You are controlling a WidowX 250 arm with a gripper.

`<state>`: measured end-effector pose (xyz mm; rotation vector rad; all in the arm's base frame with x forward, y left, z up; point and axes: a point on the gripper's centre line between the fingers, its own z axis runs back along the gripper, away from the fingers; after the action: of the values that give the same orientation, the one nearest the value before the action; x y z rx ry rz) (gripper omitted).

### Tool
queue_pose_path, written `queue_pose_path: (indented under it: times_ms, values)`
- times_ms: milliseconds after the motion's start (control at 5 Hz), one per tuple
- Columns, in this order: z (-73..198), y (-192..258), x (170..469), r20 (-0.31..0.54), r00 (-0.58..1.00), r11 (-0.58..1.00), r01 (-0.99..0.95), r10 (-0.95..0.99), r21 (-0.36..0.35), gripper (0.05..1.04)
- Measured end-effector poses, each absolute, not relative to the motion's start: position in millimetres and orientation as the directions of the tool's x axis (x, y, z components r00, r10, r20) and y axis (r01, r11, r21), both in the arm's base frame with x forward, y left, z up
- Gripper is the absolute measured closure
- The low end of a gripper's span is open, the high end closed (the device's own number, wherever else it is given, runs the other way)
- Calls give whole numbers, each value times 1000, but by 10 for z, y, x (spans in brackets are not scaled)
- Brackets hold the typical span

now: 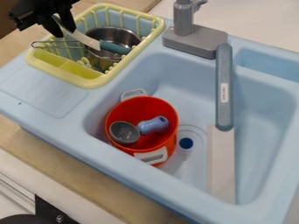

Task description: Put the knife in the right side of the sink

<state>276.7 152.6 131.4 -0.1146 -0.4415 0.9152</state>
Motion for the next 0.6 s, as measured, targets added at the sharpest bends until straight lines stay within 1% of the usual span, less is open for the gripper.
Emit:
queue_pose_path:
  times_ms: [200, 400, 600]
  values:
    - [1375, 1443, 2745, 330, 536, 623, -727, 778, -288, 987]
    - [1453, 1339, 2734, 317, 539, 623, -713, 780, -321, 1024]
    - [1474, 1218, 2702, 326, 571, 657, -683, 753, -320, 1027]
